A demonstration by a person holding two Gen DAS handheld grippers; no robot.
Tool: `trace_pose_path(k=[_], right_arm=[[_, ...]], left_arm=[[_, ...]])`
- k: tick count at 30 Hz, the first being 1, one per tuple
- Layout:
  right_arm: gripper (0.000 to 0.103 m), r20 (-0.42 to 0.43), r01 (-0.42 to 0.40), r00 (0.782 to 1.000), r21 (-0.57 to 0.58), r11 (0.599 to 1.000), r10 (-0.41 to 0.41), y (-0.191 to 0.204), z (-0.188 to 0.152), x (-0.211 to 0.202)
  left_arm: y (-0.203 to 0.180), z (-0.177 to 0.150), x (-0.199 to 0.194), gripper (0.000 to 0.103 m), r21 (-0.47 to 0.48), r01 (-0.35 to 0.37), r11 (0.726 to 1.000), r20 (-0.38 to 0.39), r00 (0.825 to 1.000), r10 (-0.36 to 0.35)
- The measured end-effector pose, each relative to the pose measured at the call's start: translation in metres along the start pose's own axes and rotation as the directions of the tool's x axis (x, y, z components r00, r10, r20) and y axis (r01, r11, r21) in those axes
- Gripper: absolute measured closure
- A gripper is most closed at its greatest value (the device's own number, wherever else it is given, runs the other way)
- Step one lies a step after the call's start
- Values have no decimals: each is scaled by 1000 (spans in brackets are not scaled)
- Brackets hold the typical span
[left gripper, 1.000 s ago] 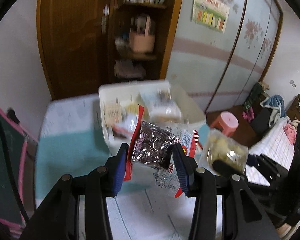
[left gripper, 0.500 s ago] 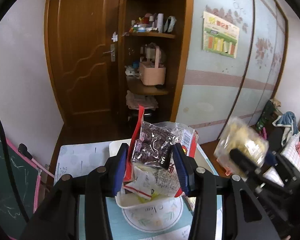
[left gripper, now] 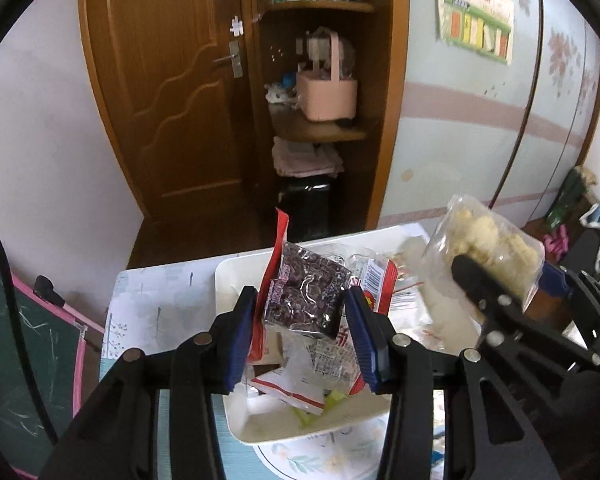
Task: Organize snacks
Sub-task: 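Carry both bags over the white basket and release them inside, then withdraw both open tools toward the biscuit packet and blue packet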
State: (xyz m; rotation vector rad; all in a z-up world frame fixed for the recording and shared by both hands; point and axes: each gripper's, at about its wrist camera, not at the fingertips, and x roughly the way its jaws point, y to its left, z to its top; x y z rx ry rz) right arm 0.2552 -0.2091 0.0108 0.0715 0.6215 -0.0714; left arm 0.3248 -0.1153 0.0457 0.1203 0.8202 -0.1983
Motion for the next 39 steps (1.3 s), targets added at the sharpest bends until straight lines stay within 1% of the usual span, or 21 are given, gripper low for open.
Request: trace_pose_path(k=[1, 4, 6, 7, 8, 9, 10, 11, 13, 17, 24, 32, 39], right_arm=[[44, -17, 5, 1000, -4, 1000, -5, 1, -3, 8], [43, -88, 18, 996, -24, 1000, -20, 3, -15, 34], [43, -135, 12, 991, -43, 999, -17, 5, -24, 48], [42, -158, 11, 987, -57, 998, -20, 6, -30, 55], [39, -174, 19, 984, -71, 997, -31, 5, -35, 61], [29, -183, 25, 982, -84, 996, -40, 5, -39, 64], [20, -182, 31, 982, -96, 995, -48, 4, -44, 66], [17, -173, 36, 983, -104, 994, -54, 3, -47, 65], [7, -157, 40, 986, -107, 993, -57, 0, -49, 61], [6, -148, 35, 988, -87, 996, -47, -4, -49, 55], [6, -127, 17, 992, -85, 996, -27, -3, -46, 36], [6, -101, 1, 995, -114, 994, -13, 9, -48, 2], [6, -75, -14, 997, -116, 993, 5, 12, -56, -28]], left_arm=[[0, -1, 9, 59, 1, -12, 1000, -13, 1000, 12], [2, -4, 34, 59, -3, -13, 1000, -58, 998, 13], [3, -8, 47, 54, -1, -9, 1000, -92, 996, 9], [5, -10, 55, 35, 1, -8, 1000, -118, 993, 8], [7, -13, 56, 11, 0, -5, 1000, -128, 992, 5], [9, -16, 58, 5, -7, -7, 1000, -128, 992, 6], [12, -18, 58, 5, -16, -17, 1000, -114, 993, 15], [12, -19, 58, 5, -18, -17, 1000, -112, 994, 15], [14, -22, 58, 5, -21, -12, 1000, -125, 992, 10], [14, -26, 50, 5, -26, -3, 1000, -127, 992, 0], [3, -28, 25, 5, 13, 5, 1000, -95, 995, -4], [2, -31, -10, 5, 15, 24, 1000, -64, 998, -23], [1, -45, -42, 5, 23, 26, 999, -40, 999, -25]])
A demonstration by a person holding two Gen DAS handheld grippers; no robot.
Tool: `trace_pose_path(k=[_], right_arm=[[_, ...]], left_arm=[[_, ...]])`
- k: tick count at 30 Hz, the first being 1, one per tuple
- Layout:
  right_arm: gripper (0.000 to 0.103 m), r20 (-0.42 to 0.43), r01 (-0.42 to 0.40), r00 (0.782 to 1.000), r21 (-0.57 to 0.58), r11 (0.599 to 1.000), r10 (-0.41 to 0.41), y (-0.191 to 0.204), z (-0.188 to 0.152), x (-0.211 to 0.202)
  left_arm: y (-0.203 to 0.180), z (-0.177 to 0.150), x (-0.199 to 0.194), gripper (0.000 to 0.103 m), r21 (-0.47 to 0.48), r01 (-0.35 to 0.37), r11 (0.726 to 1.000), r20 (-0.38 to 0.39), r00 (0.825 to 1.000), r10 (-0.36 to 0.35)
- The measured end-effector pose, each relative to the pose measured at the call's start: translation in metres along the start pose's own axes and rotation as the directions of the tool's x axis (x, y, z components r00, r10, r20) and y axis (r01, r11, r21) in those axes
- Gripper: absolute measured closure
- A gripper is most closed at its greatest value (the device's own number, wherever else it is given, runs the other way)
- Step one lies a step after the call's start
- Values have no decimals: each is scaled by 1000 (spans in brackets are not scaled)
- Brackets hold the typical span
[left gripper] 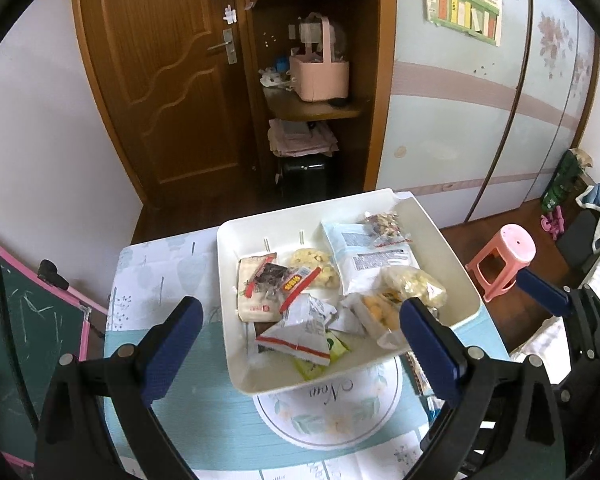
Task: Organize snacks
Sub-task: 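Withdraw both open tools toward the biscuit packet and blue packet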
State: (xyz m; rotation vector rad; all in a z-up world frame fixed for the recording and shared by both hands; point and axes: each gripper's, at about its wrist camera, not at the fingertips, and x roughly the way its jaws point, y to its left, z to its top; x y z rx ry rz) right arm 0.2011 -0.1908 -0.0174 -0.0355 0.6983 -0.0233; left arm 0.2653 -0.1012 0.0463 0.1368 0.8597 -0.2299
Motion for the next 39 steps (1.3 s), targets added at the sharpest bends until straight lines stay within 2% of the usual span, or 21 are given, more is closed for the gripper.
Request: trace_pose_path(k=[12, 22, 26, 32, 39], right_arm=[[6, 7, -21, 1000, -27, 999, 21, 16, -24, -29], [6, -3, -44, 999, -7, 999, 44, 8, -57, -51], [6, -29, -49, 998, 21, 999, 49, -2, -78, -52], [6, -113, -38, 993, 68, 997, 46, -26, -116, -36], [6, -256, -6, 966, 144, 990, 43, -60, -165, 2]], left_arm=[[-13, -37, -49, 4, 98, 3, 995, 63, 998, -9], [-26, -64, -71, 4, 158, 22, 987, 94, 995, -37], [-34, -75, -63, 4, 165, 56, 985, 68, 995, -68], [-49, -94, -37, 4, 155, 112, 982, 6, 993, -114], [-63, -124, 12, 4, 122, 171, 978, -109, 981, -158]])
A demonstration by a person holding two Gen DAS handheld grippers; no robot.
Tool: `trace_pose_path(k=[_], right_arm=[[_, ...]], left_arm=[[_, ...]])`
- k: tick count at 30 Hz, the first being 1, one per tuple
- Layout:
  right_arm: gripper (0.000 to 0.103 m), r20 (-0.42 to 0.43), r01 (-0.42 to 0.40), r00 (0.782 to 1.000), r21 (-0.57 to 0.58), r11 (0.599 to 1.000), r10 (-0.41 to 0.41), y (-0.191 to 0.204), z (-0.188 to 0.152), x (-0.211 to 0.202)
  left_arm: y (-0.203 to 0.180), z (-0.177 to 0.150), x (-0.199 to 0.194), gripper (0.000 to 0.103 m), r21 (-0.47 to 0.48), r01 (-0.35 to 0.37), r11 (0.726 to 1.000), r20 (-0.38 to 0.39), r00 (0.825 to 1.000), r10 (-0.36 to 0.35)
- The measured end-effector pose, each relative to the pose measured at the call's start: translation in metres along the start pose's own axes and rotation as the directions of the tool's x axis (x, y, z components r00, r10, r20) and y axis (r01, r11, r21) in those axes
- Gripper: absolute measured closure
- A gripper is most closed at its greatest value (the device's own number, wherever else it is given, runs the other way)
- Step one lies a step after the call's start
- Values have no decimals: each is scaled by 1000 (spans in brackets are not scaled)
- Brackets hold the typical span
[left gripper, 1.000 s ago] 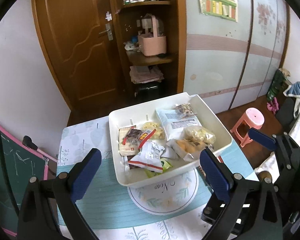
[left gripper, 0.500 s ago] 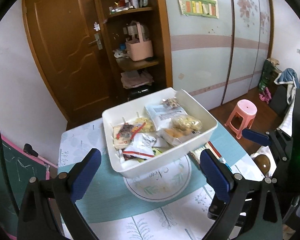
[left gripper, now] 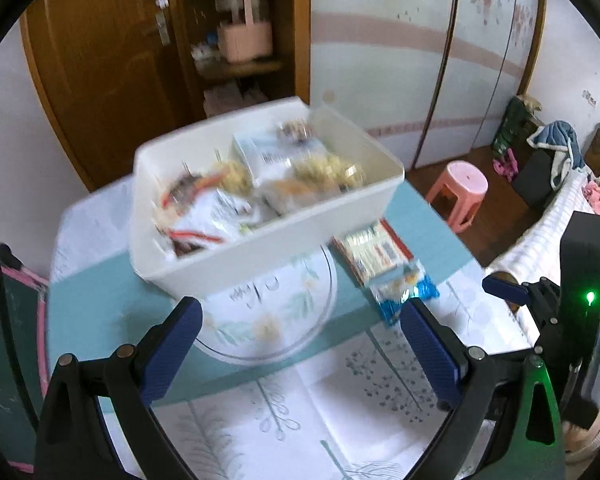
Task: Organize snacks
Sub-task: 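Withdraw both open tools toward the biscuit packet and blue packet, then grasp the yellow-red biscuit packet with left tool while right tool grasps blue packet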
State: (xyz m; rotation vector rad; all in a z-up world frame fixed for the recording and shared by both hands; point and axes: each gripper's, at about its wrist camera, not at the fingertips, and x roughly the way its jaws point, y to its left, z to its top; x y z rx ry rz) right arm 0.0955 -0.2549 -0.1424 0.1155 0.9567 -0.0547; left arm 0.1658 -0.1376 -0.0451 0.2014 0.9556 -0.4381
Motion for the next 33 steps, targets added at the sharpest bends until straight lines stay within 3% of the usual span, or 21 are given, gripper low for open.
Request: trace_pose_path(k=[8, 18, 20, 22, 26, 33], right_arm=[[7, -63, 8, 998, -33, 999, -10, -6, -15, 38], [8, -88, 20, 996, -57, 998, -25, -6, 1, 73], [15, -67, 27, 997, -62, 998, -31, -7, 6, 75], [37, -39, 51, 998, -77, 996, -54, -7, 7, 73], [52, -11, 26, 1000, -57, 998, -27, -18, 4, 68], [57, 6, 39, 999, 29, 999, -39, -51, -10, 55]], left_arm=[[3, -24, 51, 4, -53, 20, 998, -109, 994, -26], [10, -25, 84, 4, -74, 10, 997, -170, 985, -22], [6, -20, 89, 4, -70, 12, 997, -177, 984, -24], [2, -16, 93, 4, -64, 14, 998, -179, 984, -25], [-15, -2, 103, 4, -53, 25, 998, -174, 984, -34], [-43, 30, 134, 4, -114, 41, 993, -175, 983, -61]])
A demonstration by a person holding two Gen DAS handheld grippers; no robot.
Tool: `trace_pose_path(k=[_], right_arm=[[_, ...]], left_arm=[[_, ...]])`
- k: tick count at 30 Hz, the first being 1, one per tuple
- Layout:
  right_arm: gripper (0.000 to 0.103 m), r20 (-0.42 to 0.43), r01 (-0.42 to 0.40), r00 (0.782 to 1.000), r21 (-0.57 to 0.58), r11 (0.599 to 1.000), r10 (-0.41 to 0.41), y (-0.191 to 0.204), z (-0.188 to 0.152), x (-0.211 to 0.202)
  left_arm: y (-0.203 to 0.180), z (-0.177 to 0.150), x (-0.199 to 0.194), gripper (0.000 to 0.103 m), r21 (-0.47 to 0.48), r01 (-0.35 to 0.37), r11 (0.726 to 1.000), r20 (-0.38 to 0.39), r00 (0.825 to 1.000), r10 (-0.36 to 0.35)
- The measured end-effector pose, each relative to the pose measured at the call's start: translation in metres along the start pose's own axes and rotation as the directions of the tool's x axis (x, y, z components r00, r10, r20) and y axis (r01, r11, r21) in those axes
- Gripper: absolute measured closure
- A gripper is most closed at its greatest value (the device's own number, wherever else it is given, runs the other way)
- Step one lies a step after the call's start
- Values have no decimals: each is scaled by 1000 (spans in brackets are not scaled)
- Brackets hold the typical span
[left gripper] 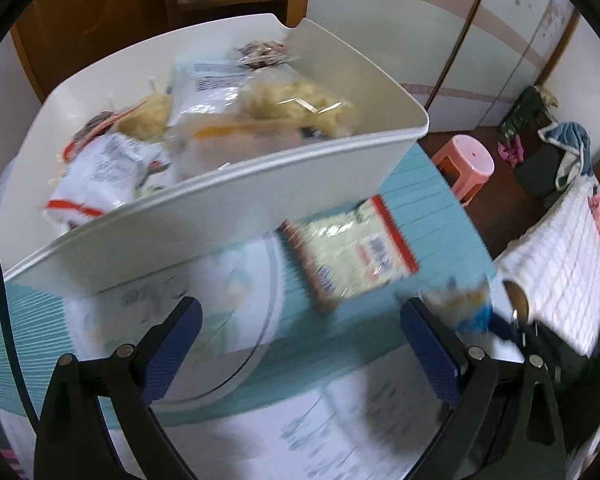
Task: Organize snacks
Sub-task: 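Grasp the yellow-red biscuit packet with left tool while right tool grasps blue packet, then carry both packets over the white basket and release them inside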
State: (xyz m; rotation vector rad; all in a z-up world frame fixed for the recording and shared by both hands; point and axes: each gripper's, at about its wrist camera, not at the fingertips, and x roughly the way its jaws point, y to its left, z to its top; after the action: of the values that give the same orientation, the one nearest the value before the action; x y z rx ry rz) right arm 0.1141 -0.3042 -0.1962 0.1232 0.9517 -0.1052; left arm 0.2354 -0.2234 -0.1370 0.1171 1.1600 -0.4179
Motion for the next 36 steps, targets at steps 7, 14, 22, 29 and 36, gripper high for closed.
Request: trace_pose_path(k=[7, 14, 22, 29, 36], right_arm=[[58, 4, 9, 1000, 41, 999, -9, -17, -20, -17], [58, 5, -9, 1000, 68, 998, 9, -24, -25, -20], [58, 16, -4, 1000, 73, 997, 3, -25, -28, -20], [59, 9, -26, 1000, 80, 996, 26, -23, -32, -23], [61, -17, -79, 997, 51, 996, 80, -2, -42, -28]], left_arm=[[-29, 19, 38, 4, -66, -68, 995, -20, 998, 67], [-36, 17, 60, 20, -84, -151, 985, -19, 988, 150], [-40, 3, 40, 57, 11, -131, 991, 36, 991, 130], [-10, -28, 13, 82, 14, -91, 996, 47, 995, 90], [38, -62, -38, 88, -16, -64, 998, 71, 995, 65]])
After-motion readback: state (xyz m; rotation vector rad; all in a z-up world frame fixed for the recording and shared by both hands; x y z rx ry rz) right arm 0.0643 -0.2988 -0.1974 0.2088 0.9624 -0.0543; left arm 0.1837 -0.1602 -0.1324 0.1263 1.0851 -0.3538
